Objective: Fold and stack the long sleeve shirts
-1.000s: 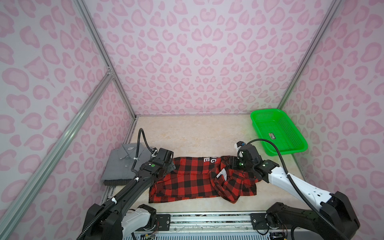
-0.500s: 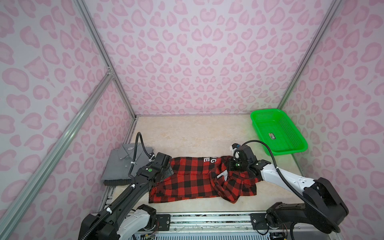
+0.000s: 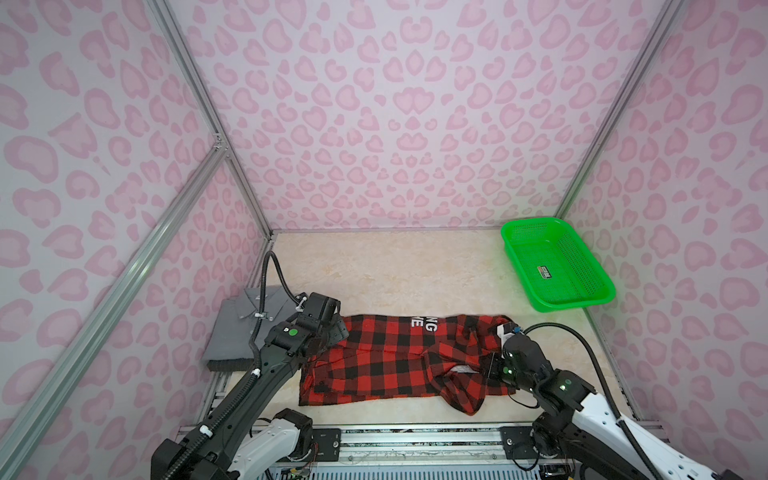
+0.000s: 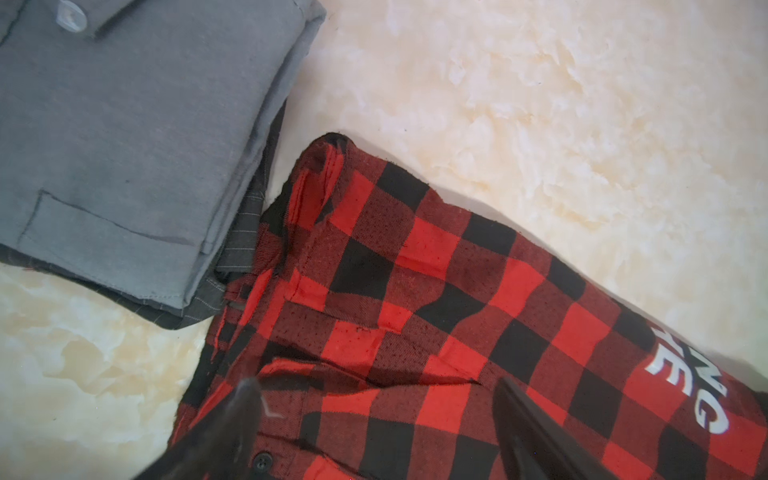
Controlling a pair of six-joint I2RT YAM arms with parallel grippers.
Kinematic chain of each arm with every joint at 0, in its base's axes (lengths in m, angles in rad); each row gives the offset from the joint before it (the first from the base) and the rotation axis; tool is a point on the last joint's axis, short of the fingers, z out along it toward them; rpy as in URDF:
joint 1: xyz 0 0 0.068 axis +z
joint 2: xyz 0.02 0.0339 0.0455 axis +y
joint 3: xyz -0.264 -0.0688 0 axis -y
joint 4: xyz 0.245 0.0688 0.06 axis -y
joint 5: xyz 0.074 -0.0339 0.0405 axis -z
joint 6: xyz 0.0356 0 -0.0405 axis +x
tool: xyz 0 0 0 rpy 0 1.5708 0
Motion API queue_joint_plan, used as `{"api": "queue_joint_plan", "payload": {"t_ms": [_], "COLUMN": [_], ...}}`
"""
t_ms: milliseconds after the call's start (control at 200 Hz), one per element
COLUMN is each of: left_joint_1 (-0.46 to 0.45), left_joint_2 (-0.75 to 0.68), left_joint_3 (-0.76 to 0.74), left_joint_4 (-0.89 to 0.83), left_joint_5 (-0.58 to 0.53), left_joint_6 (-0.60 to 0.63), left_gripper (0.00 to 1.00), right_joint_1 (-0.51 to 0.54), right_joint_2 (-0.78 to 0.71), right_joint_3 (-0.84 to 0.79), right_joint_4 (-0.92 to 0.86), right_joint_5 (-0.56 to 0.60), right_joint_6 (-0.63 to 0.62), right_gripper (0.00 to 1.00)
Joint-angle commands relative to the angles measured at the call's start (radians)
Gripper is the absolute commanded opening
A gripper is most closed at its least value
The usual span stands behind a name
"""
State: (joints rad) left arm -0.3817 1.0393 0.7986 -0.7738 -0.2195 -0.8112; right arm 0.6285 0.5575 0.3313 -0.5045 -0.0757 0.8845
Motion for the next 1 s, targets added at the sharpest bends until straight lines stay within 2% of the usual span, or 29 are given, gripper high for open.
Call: {"api": "queue_joint_plan", "payload": {"t_ms": [0, 125, 170, 220, 285, 385, 530, 720, 830, 905, 1000], "left_joint_1": [0.000, 0.000, -0.001, 0.000, -0.001, 0.000, -0.001, 0.000, 0.000, -0.001, 0.000], "left_joint_2": [0.050, 0.128, 0.150, 0.175, 0.205, 0.254, 0.319, 0.381, 0.415, 0.435, 0.454], "left_joint_3": [0.015, 0.011, 0.009, 0.007, 0.006, 0.009, 0.019, 0.020, 0.016, 0.010, 0.002], "left_joint_4": [0.030, 0.074, 0.087, 0.098, 0.105, 0.115, 0.131, 0.159, 0.175, 0.188, 0.200], "left_joint_5": [0.045, 0.091, 0.098, 0.099, 0.078, 0.046, 0.020, 0.000, -0.007, -0.009, -0.010], "left_joint_6": [0.015, 0.023, 0.026, 0.029, 0.037, 0.048, 0.067, 0.076, 0.078, 0.077, 0.075], "left_gripper": [0.89, 0.89, 0.89, 0.89, 0.89, 0.89, 0.89, 0.89, 0.89, 0.89, 0.89], "right_joint_1": [0.010, -0.008, -0.033, -0.071, -0.127, -0.173, -0.175, -0.199, -0.233, -0.243, -0.263], "right_joint_2": [-0.096, -0.112, -0.074, -0.015, 0.078, 0.275, 0.467, 0.623, 0.695, 0.738, 0.766], "right_joint_3": [0.020, 0.095, 0.128, 0.147, 0.162, 0.202, 0.253, 0.267, 0.274, 0.281, 0.284], "right_joint_4": [-0.180, -0.203, -0.189, -0.135, -0.028, 0.130, 0.240, 0.293, 0.303, 0.320, 0.321], "right_joint_5": [0.110, 0.191, 0.196, 0.160, 0.051, -0.075, -0.067, -0.065, -0.108, -0.122, -0.127], "right_joint_6": [0.076, 0.025, -0.009, -0.042, -0.075, -0.115, -0.154, -0.174, -0.178, -0.184, -0.197], "right_gripper": [0.29, 0.48, 0.51, 0.51, 0.51, 0.48, 0.53, 0.55, 0.52, 0.45, 0.26]}}
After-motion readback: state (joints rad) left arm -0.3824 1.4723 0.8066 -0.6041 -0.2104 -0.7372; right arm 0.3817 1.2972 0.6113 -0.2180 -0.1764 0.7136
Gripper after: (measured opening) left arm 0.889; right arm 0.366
